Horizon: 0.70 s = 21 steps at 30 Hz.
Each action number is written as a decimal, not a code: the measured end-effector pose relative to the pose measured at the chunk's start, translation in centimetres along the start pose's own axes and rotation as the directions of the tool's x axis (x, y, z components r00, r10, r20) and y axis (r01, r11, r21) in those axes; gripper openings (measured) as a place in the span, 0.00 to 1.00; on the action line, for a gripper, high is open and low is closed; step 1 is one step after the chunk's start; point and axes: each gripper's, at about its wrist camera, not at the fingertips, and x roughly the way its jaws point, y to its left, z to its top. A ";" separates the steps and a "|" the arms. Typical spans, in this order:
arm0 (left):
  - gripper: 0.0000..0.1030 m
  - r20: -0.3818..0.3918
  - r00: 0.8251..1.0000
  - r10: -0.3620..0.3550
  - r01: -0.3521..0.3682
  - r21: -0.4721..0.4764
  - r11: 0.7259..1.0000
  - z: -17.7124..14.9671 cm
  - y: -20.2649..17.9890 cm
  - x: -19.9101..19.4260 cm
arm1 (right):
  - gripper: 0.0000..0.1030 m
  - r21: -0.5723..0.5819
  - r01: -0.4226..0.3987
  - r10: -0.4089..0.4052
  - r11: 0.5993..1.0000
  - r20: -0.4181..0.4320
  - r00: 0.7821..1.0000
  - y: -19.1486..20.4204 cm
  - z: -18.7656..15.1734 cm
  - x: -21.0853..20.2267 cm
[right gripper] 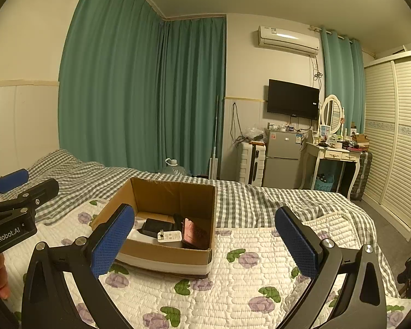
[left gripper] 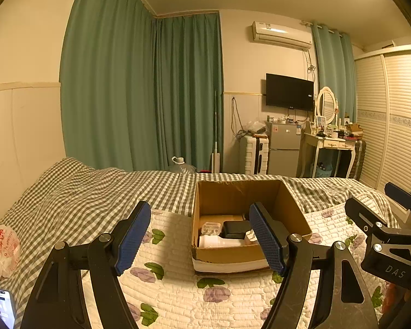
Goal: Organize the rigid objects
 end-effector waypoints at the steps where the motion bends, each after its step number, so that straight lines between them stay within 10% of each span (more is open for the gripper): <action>1: 0.75 0.000 1.000 0.000 0.000 -0.001 1.000 0.0 0.0 0.0 | 1.00 -0.001 0.000 0.000 1.000 -0.001 1.000 0.0 0.0 0.0; 21: 0.75 -0.012 1.000 0.001 -0.001 0.000 1.000 -0.3 -0.1 0.2 | 1.00 -0.003 0.000 0.000 1.000 -0.009 1.000 -0.1 -0.3 0.0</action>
